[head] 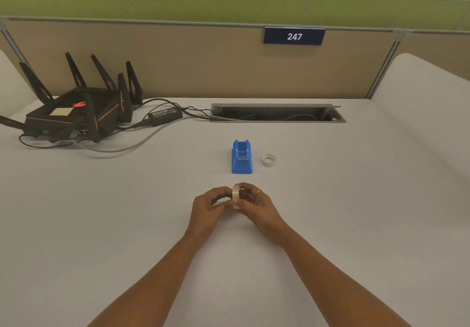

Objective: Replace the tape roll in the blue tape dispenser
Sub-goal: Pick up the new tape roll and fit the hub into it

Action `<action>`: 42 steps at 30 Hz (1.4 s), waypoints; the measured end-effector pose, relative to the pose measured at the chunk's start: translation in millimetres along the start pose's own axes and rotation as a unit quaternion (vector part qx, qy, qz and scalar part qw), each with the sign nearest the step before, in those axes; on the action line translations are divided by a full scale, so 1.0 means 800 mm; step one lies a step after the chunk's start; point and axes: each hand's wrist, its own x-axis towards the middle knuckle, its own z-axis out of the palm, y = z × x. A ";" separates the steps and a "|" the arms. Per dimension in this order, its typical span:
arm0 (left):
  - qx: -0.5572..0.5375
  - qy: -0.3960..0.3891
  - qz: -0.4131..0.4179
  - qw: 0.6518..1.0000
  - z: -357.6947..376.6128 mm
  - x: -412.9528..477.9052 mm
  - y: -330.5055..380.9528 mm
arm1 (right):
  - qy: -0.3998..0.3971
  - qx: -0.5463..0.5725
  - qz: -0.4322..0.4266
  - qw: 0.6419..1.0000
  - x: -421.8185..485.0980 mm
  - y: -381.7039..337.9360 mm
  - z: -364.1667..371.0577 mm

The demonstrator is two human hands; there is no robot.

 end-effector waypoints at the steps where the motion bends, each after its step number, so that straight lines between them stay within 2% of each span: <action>1: 0.003 -0.001 0.000 1.000 0.000 0.000 0.000 | -0.001 0.003 -0.002 1.000 0.000 0.000 0.000; 17: 0.034 0.004 0.010 0.999 0.002 0.000 -0.002 | 0.004 0.004 -0.012 1.000 0.003 0.003 0.000; 37: 0.041 0.008 0.009 0.999 0.002 0.000 0.001 | -0.019 0.025 -0.009 0.999 -0.002 0.000 -0.002; 42: 0.024 0.014 0.004 1.000 0.002 0.000 0.001 | -0.021 0.003 -0.005 1.000 -0.002 -0.001 -0.003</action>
